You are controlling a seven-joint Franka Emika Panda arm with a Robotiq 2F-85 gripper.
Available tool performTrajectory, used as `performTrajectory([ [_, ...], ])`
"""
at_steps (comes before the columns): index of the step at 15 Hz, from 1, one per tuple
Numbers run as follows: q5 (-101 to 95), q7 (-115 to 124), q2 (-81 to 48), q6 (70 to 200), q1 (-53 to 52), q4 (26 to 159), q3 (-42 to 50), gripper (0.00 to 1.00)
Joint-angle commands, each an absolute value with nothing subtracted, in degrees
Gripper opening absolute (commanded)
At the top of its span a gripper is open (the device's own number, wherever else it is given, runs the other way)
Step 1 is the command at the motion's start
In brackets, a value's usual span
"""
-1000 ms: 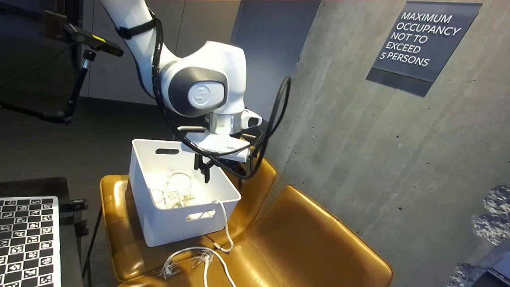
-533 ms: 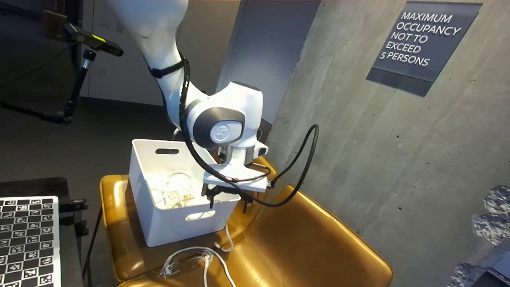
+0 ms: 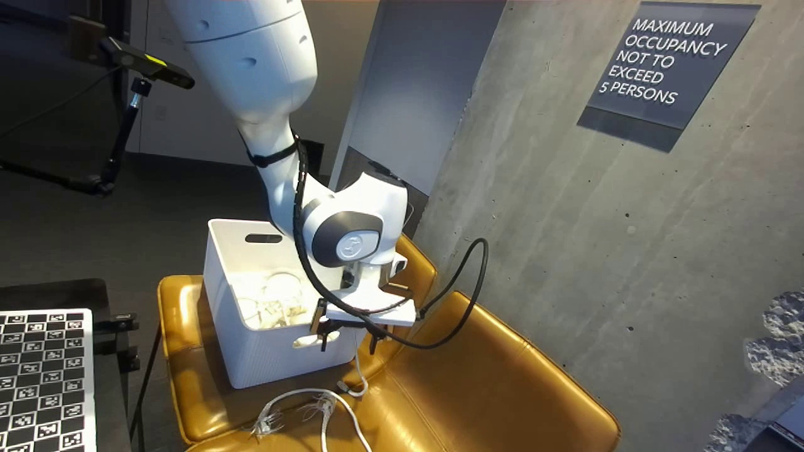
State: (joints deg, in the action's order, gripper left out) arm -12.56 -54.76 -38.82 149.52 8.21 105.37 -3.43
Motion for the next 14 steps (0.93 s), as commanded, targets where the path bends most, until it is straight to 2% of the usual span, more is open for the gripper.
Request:
performTrajectory([
  [1, -14.88, -56.35, -42.68, 148.60, 6.93, 100.53, -3.09, 1.00],
  [4, -15.99, -56.52, -44.39, 148.46, 6.44, 98.47, -3.18, 1.00],
  [5, -16.09, -56.60, -45.04, 148.48, 6.44, 97.94, -3.25, 0.91],
  [6, -16.11, -56.75, -45.52, 148.51, 6.48, 97.50, -3.31, 0.74],
  [14, -15.66, -57.17, -46.87, 147.88, 7.35, 96.72, -3.46, 0.12],
])
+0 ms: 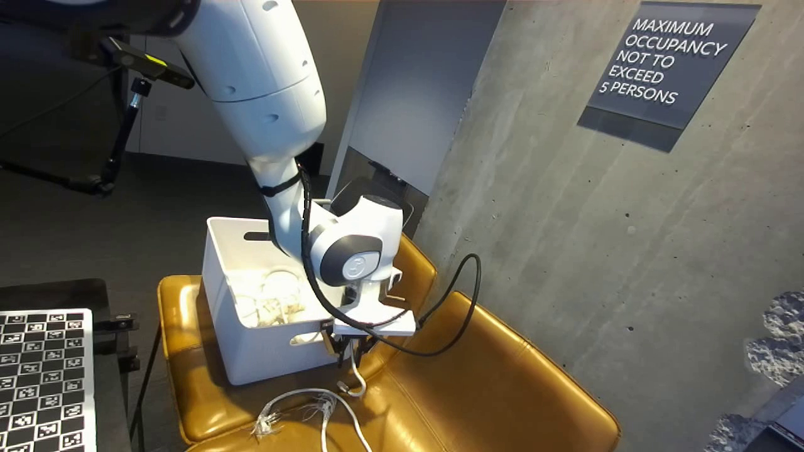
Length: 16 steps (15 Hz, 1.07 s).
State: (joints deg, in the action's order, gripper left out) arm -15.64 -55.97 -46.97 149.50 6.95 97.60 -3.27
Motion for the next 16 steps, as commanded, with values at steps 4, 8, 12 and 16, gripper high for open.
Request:
performTrajectory([
  [4, -16.94, -53.06, -40.07, 150.81, 5.15, 104.17, -1.87, 0.00],
  [8, -18.14, -48.20, -28.98, 151.53, 2.71, 113.72, -1.93, 0.01],
  [12, -24.61, -39.25, -18.09, 154.32, -2.83, 119.53, -0.42, 0.01],
  [16, -27.28, -32.38, -8.08, 152.66, -6.66, 123.93, -3.66, 0.01],
])
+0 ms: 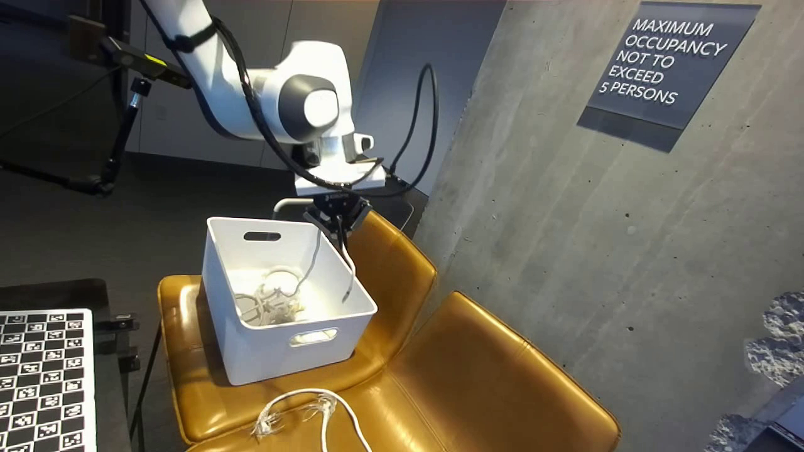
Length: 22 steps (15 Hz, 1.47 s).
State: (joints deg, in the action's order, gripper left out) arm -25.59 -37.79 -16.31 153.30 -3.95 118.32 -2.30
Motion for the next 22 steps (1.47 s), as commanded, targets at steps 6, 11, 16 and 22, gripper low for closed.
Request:
performTrajectory([
  [6, -21.03, -28.58, -2.80, 153.98, -7.21, 130.49, -7.46, 0.44],
  [11, -17.42, -32.14, -2.56, 154.22, -3.27, 132.35, -4.67, 0.81],
  [16, -17.20, -38.07, -6.56, 155.95, 1.70, 130.73, -0.78, 1.00],
  [22, -17.03, -42.93, -19.74, 152.58, 7.22, 123.84, 2.32, 1.00],
])
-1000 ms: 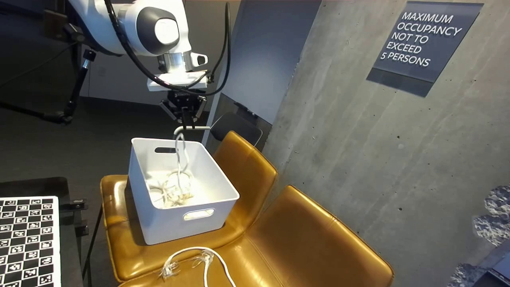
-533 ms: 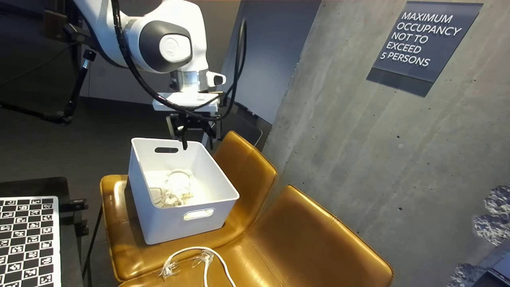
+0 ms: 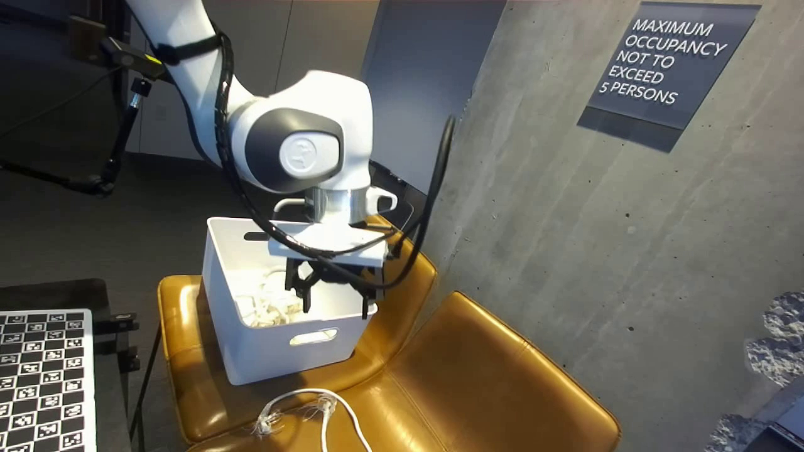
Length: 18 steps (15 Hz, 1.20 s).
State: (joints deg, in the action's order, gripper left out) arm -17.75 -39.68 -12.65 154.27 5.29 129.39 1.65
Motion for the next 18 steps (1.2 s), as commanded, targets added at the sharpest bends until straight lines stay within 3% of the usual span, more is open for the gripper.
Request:
performTrajectory([
  [1, -16.33, -44.32, -22.74, 151.29, 8.34, 121.31, 2.19, 1.00],
  [10, -17.14, -47.59, -46.82, 140.89, 10.43, 97.49, 1.36, 1.00],
  [18, -17.99, -50.22, -59.69, 139.57, 8.81, 84.94, -0.15, 1.00],
])
